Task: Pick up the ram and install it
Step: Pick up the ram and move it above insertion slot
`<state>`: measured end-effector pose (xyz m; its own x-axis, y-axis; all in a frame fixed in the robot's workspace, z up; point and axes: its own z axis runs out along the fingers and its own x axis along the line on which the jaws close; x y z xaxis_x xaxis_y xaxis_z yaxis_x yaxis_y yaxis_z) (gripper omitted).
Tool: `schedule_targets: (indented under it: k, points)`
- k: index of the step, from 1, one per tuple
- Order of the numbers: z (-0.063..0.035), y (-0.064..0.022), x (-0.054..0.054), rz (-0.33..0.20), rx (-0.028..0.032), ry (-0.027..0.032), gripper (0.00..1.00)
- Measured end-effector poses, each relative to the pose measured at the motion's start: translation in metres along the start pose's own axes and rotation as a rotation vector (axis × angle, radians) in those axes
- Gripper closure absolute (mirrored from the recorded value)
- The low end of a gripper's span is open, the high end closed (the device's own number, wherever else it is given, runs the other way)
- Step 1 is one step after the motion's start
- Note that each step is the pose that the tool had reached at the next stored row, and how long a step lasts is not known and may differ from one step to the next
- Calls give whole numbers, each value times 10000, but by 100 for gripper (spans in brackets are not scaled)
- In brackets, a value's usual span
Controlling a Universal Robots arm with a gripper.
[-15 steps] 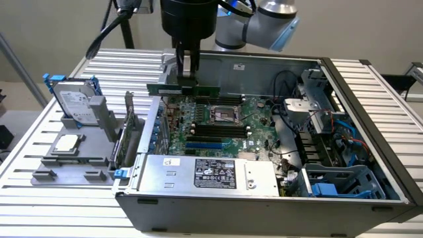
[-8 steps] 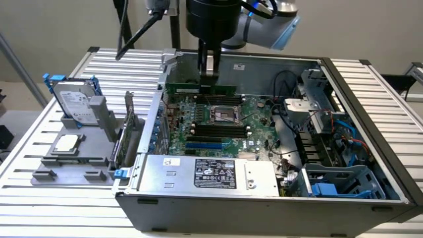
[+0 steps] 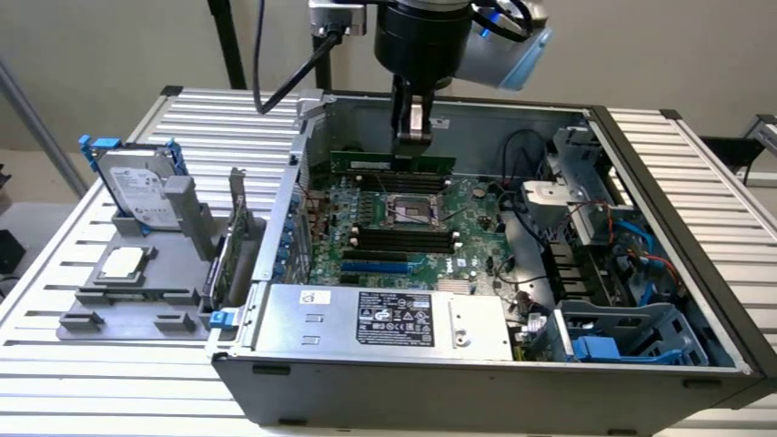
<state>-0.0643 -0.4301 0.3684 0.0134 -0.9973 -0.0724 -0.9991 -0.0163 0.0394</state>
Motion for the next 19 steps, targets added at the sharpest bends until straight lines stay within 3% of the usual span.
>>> schedule_targets:
  k: [9,19]
  points:
    - [38,-104,-72,301,22,-11,86]
    - [38,-113,-73,304,14,-11,86]
